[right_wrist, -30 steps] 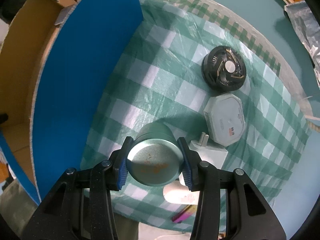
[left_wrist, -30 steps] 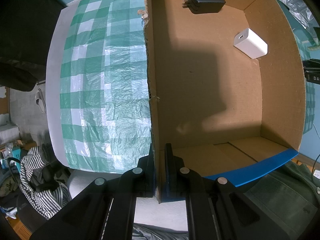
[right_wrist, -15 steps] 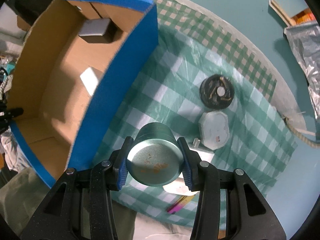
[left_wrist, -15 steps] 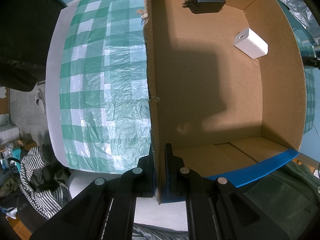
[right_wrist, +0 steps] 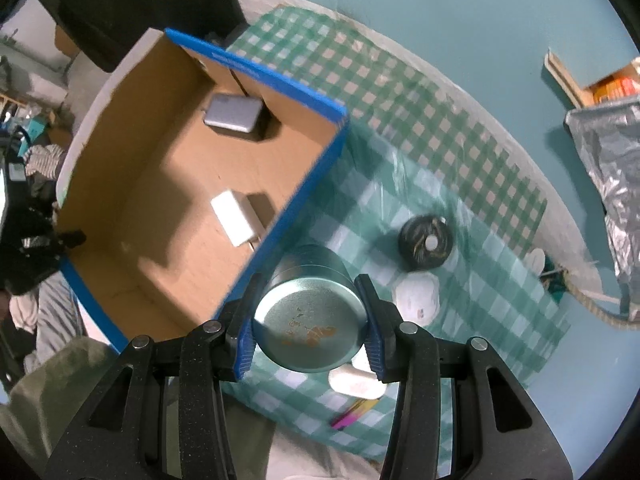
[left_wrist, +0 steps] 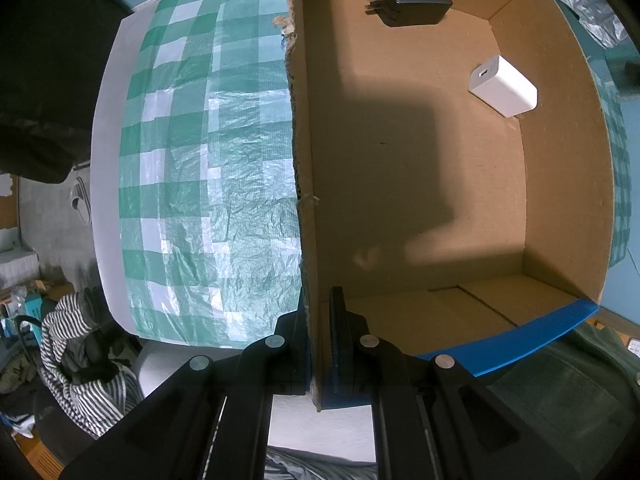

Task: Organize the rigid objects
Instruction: 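Carry the pale green tin into the box and open the right tool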

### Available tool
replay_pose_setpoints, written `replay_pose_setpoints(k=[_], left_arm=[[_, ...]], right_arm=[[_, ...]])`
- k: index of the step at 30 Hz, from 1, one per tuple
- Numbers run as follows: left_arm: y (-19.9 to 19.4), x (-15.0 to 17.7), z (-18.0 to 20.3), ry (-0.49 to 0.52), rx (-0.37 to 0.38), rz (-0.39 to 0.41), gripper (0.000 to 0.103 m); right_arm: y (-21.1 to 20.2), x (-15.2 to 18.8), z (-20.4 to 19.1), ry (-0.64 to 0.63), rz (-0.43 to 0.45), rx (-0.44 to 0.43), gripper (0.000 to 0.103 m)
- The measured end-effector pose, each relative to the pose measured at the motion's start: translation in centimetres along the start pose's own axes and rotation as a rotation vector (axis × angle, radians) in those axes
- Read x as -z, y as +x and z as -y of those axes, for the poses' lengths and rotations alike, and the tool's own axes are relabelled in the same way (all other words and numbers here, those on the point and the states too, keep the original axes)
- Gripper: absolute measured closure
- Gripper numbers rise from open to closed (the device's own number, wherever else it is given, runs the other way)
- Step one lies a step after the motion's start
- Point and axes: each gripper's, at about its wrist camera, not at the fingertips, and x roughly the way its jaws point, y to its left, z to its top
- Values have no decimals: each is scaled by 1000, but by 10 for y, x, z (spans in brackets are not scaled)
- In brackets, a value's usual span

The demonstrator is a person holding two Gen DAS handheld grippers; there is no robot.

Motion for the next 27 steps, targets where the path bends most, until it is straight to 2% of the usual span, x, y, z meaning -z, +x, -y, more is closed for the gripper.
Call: replay_pose_setpoints(k=[8, 20, 27], left_arm=[[0, -1, 1, 4, -7, -1, 96], [0, 0, 1, 3, -5, -1, 96], [0, 0, 1, 3, -5, -1, 96]], right_arm=[[-6, -29, -20, -56, 30, -17, 59], [34, -59, -48, -91, -19, -21, 59], [50, -67, -51, -83, -40, -16, 59]])
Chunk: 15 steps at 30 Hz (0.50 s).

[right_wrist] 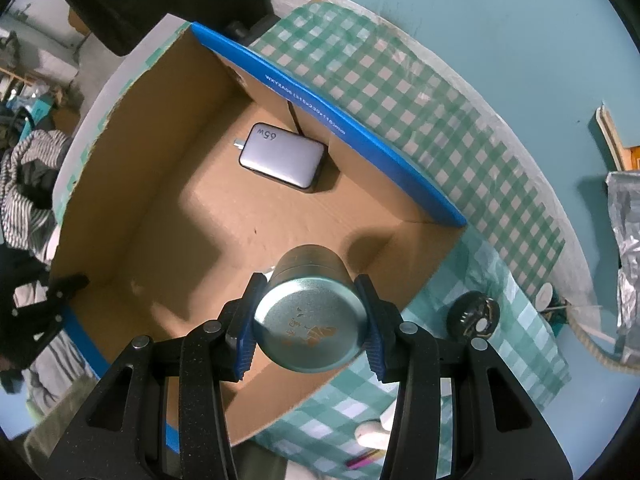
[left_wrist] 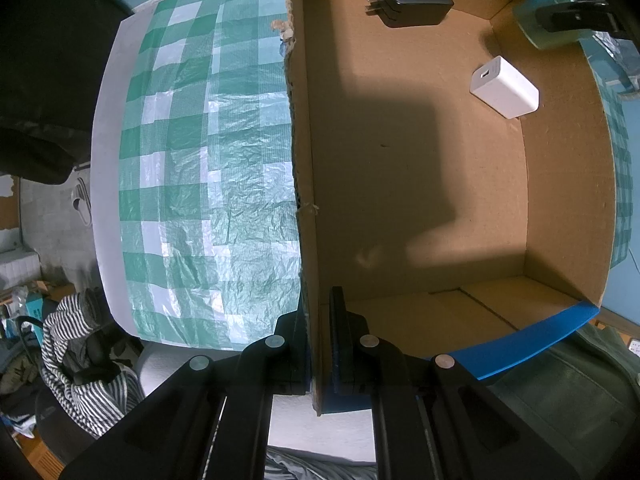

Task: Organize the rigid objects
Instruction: 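Carry the pale green tin into the box and open the right tool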

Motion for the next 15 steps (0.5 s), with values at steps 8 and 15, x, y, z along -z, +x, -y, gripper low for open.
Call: replay_pose_setpoints(k=[8, 15], left_arm=[[0, 0, 0, 2, -2, 1, 96], [-1, 0, -1, 4, -3, 1, 96]], right_arm=[[12, -2, 2, 5, -1, 12, 59], [18, 1, 1, 18, 0, 26, 59]])
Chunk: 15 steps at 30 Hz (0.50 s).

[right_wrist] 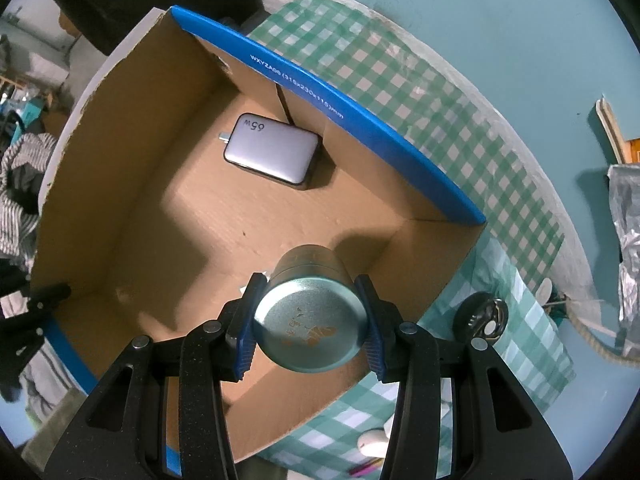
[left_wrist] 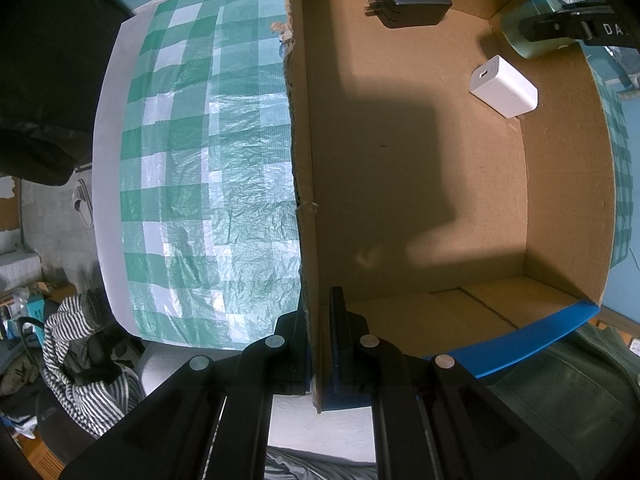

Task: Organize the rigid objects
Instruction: 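Carry the pale green tin into the box and open the right tool, then move the right tool back over the white charger on the cloth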

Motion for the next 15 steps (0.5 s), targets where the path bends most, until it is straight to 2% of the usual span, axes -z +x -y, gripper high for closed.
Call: replay_pose_setpoints(k=[8, 13, 15], left_arm=[[-3, 0, 1, 8, -3, 1, 96], [-5, 1, 4, 14, -7, 5, 96], [-5, 2, 5, 14, -7, 6, 96]], right_arm=[[1, 4, 3, 21, 9, 1, 59], [-6, 4, 6, 31, 35, -5, 47], [-10, 3, 4, 32, 45, 5, 45]])
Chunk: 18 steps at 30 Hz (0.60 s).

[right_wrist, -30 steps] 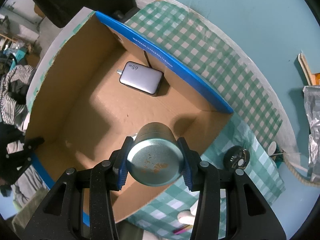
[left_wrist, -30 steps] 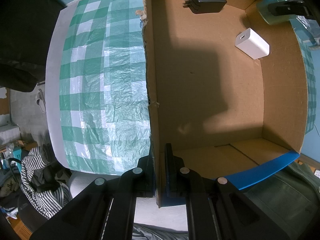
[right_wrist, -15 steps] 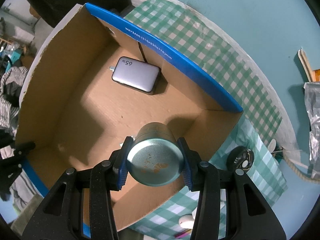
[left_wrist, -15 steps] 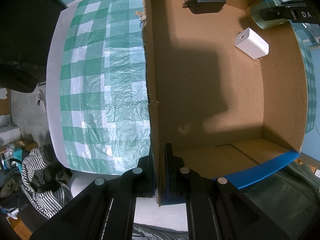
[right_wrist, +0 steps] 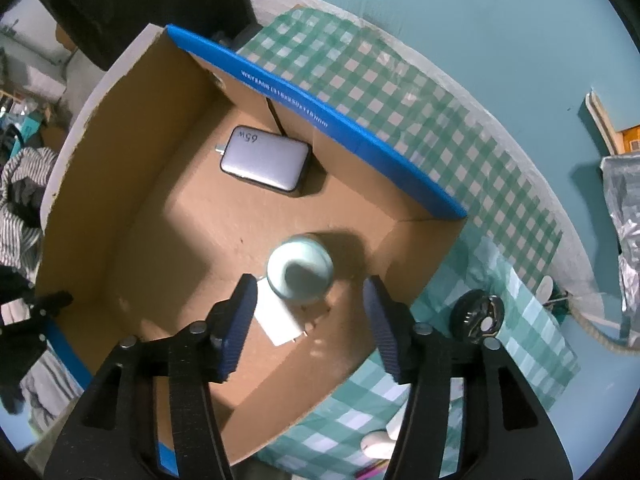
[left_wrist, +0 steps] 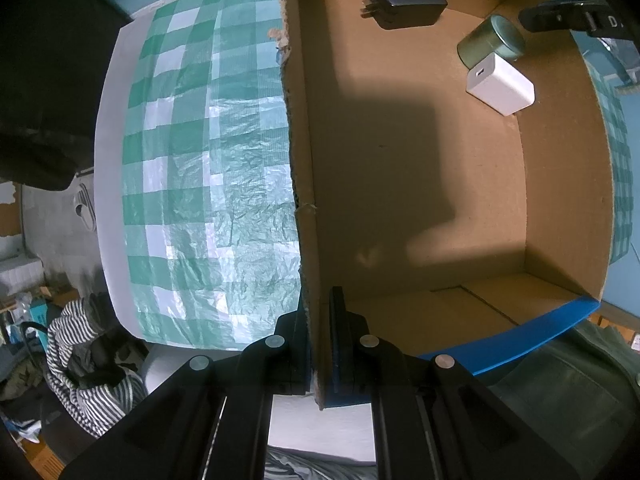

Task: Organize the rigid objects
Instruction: 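Move the right tool back over the white charger on the cloth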

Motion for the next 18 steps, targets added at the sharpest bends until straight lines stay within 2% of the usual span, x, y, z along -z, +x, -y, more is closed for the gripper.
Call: replay_pose_setpoints(k=[18], left_arm=[[1, 1, -1, 1, 1, 1, 96]], right_arm=[[-49, 15, 0, -17, 60, 14, 45]])
